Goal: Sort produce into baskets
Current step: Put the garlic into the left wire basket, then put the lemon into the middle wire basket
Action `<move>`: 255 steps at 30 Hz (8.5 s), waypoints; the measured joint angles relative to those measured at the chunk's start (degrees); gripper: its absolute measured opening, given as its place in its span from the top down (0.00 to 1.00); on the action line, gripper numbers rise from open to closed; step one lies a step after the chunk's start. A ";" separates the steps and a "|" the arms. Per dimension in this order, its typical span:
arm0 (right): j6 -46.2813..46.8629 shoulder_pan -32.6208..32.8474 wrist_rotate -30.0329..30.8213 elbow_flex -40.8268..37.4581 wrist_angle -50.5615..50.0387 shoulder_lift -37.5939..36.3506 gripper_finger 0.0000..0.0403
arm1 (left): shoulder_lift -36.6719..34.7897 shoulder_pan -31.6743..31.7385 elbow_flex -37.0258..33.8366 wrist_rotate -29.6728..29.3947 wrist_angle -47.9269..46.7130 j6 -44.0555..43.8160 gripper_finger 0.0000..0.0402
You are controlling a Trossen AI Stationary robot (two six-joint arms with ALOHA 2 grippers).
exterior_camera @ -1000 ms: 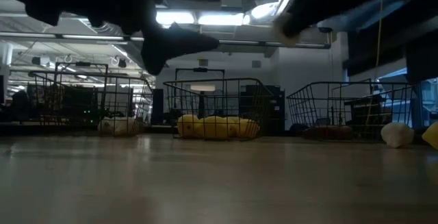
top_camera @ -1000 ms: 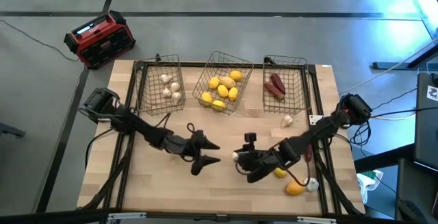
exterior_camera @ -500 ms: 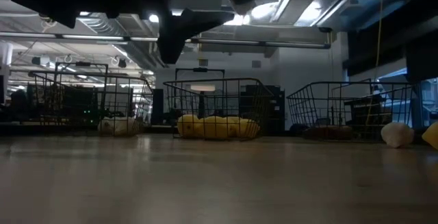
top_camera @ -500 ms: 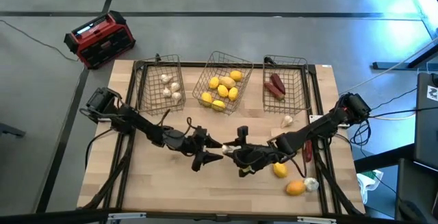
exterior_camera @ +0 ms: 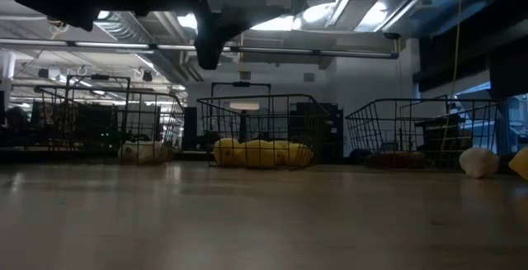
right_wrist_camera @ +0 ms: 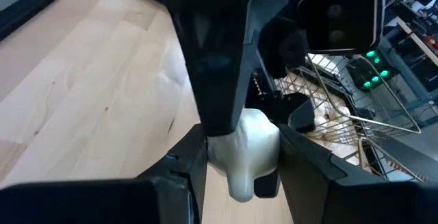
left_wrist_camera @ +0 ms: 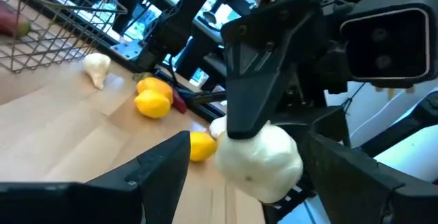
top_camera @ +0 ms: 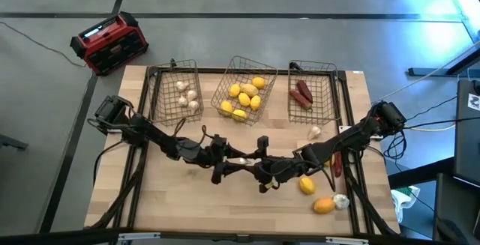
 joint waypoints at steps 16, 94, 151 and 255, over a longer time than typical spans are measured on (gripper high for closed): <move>-0.10 0.02 0.00 0.00 0.89 0.02 0.66 | -0.02 -0.01 0.06 0.38 -0.20 1.55 0.60; 50.02 4.92 1.52 -15.89 -11.05 -4.46 0.41 | -30.72 44.97 8.50 -3.87 -112.05 2.10 0.63; 49.92 4.92 1.76 -15.89 -11.29 -4.42 0.41 | -40.58 38.84 8.46 0.42 -99.94 9.71 0.48; 78.16 20.89 -3.32 -18.41 -30.36 -8.90 0.52 | -10.51 -2.22 8.46 -7.82 -54.08 7.59 0.48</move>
